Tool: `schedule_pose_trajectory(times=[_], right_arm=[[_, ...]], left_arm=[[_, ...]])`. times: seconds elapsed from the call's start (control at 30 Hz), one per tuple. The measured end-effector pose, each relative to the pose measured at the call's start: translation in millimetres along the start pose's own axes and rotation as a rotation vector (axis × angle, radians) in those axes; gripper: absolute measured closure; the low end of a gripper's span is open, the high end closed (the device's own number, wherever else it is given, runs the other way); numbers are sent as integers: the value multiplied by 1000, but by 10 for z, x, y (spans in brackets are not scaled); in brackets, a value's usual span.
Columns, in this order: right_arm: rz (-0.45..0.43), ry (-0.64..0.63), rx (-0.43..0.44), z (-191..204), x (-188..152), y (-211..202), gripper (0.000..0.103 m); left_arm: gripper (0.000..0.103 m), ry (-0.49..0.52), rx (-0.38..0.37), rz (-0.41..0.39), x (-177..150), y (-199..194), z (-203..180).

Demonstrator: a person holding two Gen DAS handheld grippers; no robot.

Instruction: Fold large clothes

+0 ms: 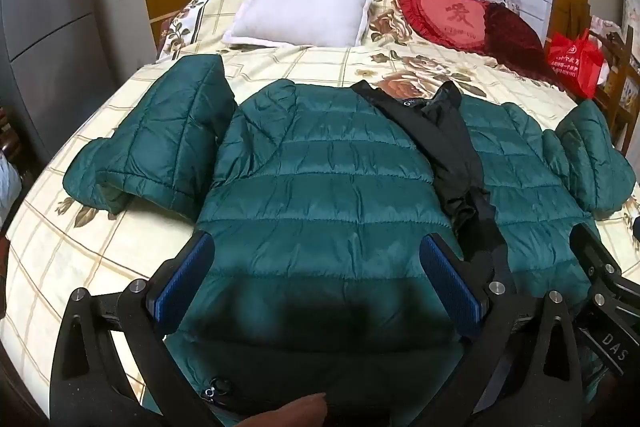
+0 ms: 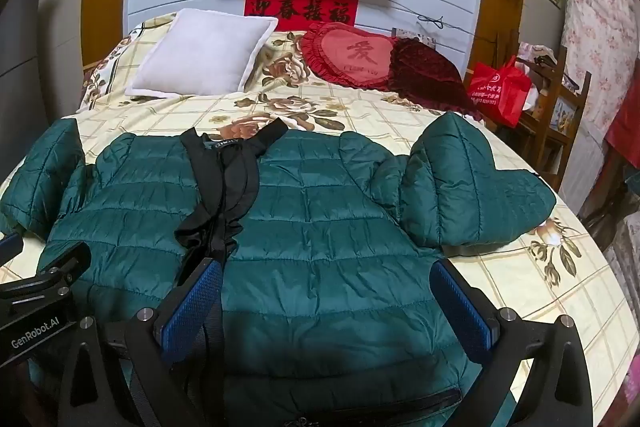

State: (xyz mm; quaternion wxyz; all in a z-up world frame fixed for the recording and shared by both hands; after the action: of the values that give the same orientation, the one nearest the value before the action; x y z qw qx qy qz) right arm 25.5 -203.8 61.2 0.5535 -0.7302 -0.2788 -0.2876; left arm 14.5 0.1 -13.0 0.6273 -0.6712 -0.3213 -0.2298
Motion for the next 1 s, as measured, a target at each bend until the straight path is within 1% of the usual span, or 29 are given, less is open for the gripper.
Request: schedule_pose_trajectory(times=[0.27,0.3,0.63,0.87,0.93,1.0], right_arm=[[-2,-1,-2,1,3,-1,0],[-1,-2,-3,2,2,-1,0],[-1,-2,-2,-4,3,-2,0],[7,-3,-7,-21,-11,11,0],[10,-6,-9,-11,-8,16,0],[10,-4,-8,-14,-10,18,0]], left_arm=[[0,6,-2,-1,44,17,-4],[0,-2,0,-11,8,-44,9],[0,2,4,-9,-45,-25,13],[0,13,4,-9,-83,-86,33],[0,6,4,-7,-57,5,-15],[0,4,5,-7,-61,-5,-9]])
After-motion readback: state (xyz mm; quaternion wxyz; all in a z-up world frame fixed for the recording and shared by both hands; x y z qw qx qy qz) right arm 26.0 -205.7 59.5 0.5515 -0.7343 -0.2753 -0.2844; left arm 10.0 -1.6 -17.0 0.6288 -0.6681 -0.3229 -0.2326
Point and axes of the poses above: each gripper's, at about its wrist camera, not at the fingertips, and y roughly the way its jaws point, z to its left, x to its top, the point moved 2 cm from there along y, roughly the way its jaws point, and after that the axes turned 10 degrees about -y, right-handed, at the moved point
